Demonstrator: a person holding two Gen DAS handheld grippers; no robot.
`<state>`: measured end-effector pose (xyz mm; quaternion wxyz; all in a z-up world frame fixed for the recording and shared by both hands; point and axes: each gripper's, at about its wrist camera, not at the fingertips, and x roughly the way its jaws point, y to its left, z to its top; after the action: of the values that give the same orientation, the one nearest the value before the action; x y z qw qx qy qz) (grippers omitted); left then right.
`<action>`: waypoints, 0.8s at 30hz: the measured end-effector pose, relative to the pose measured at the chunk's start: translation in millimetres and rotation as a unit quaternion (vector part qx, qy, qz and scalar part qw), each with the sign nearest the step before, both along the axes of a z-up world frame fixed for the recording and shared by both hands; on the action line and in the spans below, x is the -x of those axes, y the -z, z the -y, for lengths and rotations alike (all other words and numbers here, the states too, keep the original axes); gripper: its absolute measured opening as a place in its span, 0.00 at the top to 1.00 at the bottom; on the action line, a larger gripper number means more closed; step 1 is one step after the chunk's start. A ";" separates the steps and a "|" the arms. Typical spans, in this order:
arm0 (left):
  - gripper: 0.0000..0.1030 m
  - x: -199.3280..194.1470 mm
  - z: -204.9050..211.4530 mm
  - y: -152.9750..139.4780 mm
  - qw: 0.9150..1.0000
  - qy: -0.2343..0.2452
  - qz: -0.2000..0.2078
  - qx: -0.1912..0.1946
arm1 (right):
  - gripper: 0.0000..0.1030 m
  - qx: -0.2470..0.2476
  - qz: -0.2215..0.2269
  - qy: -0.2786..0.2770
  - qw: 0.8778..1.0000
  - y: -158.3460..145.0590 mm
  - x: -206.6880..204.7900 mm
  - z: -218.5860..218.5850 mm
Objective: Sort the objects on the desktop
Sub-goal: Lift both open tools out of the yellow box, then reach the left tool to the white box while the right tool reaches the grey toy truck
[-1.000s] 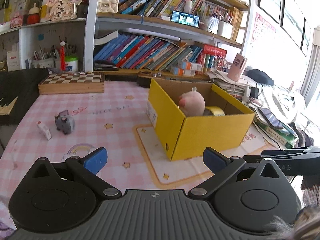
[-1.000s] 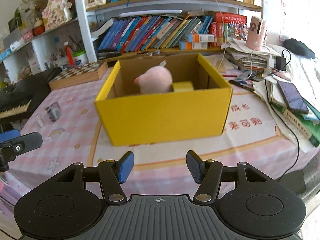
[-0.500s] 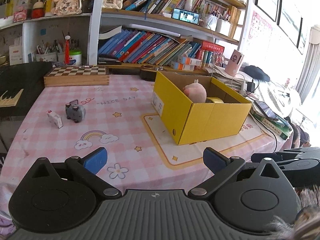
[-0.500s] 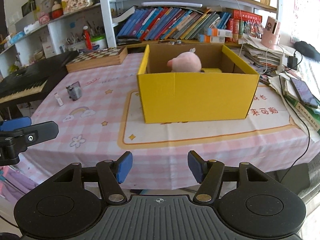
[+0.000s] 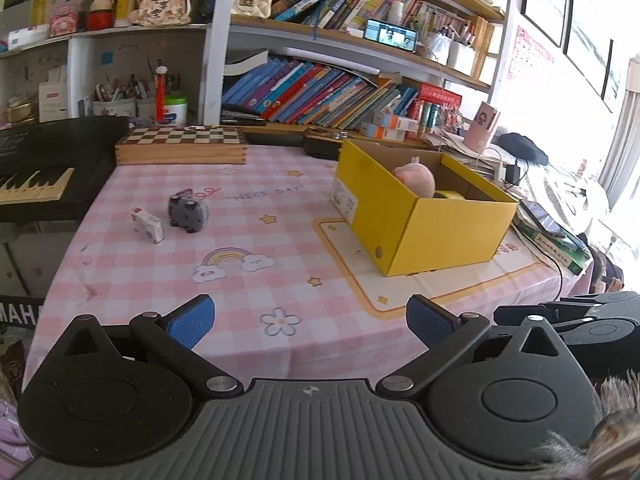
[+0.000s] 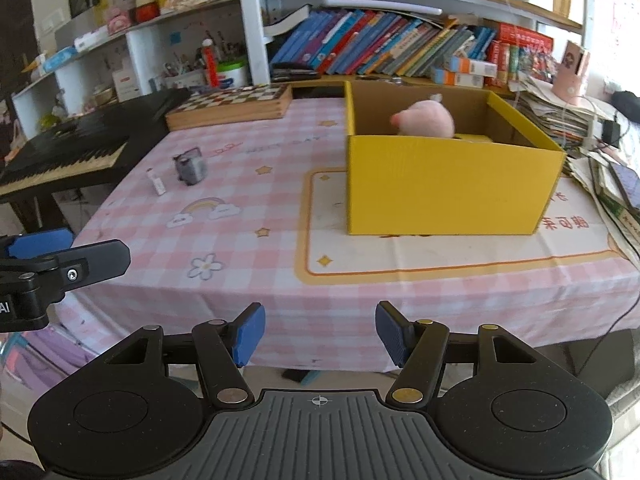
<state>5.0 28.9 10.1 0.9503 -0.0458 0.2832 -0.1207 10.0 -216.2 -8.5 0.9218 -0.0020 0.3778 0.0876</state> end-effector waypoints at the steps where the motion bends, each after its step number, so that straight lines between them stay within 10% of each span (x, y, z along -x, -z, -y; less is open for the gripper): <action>1: 0.00 0.2 -2.4 -0.1 1.000 -0.002 0.000 0.000 | 0.39 0.000 0.000 -0.003 1.000 0.1 0.0 -3.1; 24: 0.00 6.1 -61.5 -1.9 0.998 -0.056 0.007 -0.001 | 0.37 0.003 0.010 -0.068 0.998 -4.1 -14.0 -70.1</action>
<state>-1.1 90.4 12.0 0.9576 -0.0598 0.2737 -0.0677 24.0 -146.0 -4.3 0.9173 -0.0317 0.3680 0.1487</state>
